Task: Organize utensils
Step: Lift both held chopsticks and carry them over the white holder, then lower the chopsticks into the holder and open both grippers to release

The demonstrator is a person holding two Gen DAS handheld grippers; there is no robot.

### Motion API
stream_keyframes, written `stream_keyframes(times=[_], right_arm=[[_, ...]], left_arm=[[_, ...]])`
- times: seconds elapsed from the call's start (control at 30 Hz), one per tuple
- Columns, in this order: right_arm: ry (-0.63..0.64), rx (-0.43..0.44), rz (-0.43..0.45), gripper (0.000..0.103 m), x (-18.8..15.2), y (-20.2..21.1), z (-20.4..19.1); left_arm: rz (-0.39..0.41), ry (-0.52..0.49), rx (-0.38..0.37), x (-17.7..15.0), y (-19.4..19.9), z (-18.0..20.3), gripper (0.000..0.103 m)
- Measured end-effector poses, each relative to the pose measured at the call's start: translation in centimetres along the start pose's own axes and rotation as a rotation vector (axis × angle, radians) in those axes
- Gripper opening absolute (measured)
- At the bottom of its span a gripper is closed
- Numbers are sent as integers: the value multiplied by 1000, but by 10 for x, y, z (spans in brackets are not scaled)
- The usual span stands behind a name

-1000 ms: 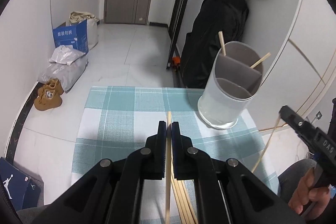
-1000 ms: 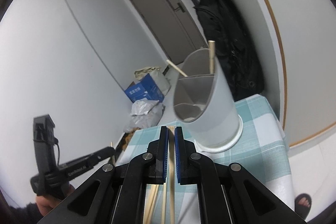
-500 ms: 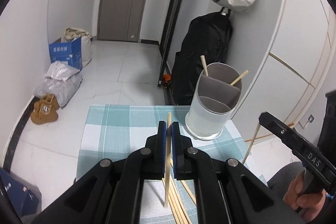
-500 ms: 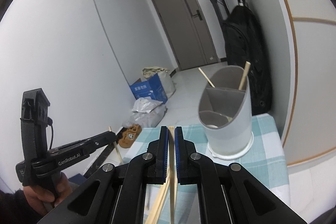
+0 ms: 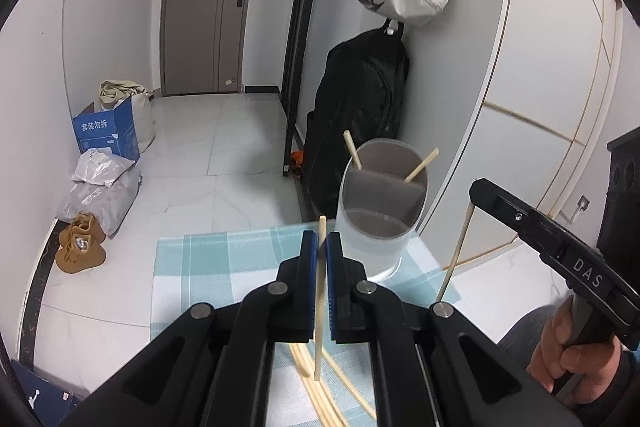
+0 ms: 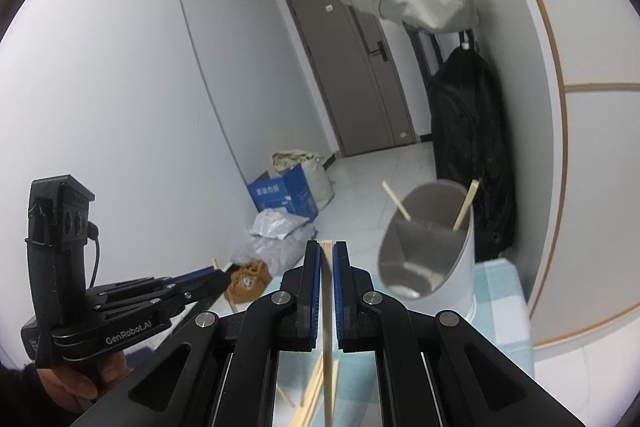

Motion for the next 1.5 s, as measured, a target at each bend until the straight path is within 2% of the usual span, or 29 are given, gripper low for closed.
stream_keyframes(times=[0.17,0.47,0.8,1.0,1.2,1.5], right_arm=[[-20,-7,40,5,34,3,11],[-63,-45,88,5,94,1,35],[-96,-99,131,5,150,-21,66],[-105,-115,148,5,167,-43,85],[-78,-136,169,5,179,-62,97],[-48,-148,158,5,169,-88,106]], left_arm=[[2,-14,-20,32,0,13,1],[71,-29,-42,93,-2,32,1],[92,-28,-88,146,-28,44,1],[96,-5,-102,157,-53,38,1],[67,13,-119,153,-84,31,1],[33,-26,-130,148,-106,30,1]])
Point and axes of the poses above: each gripper's, at about its wrist camera, not at the fingertips, and y roughly against the way its jaws point, z to its right, x to its top, the point moved 8 cm from there along -y, roughly the way its jaws point, and after that the axes turned 10 degrees about -x, right-handed, at the moved point
